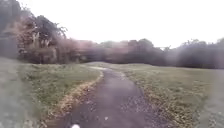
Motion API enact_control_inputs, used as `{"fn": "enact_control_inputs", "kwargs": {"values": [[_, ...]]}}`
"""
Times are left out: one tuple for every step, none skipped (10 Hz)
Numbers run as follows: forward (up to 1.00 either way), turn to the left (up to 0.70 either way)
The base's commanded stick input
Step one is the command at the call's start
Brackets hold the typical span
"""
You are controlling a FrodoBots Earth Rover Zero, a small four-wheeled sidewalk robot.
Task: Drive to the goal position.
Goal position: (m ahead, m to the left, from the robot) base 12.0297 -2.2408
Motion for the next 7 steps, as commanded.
{"fn": "enact_control_inputs", "kwargs": {"values": [[0.85, 0.0], [0.85, 0.0], [0.85, 0.0], [0.85, 0.0], [0.85, -0.03], [0.85, -0.19], [0.85, -0.2]]}}
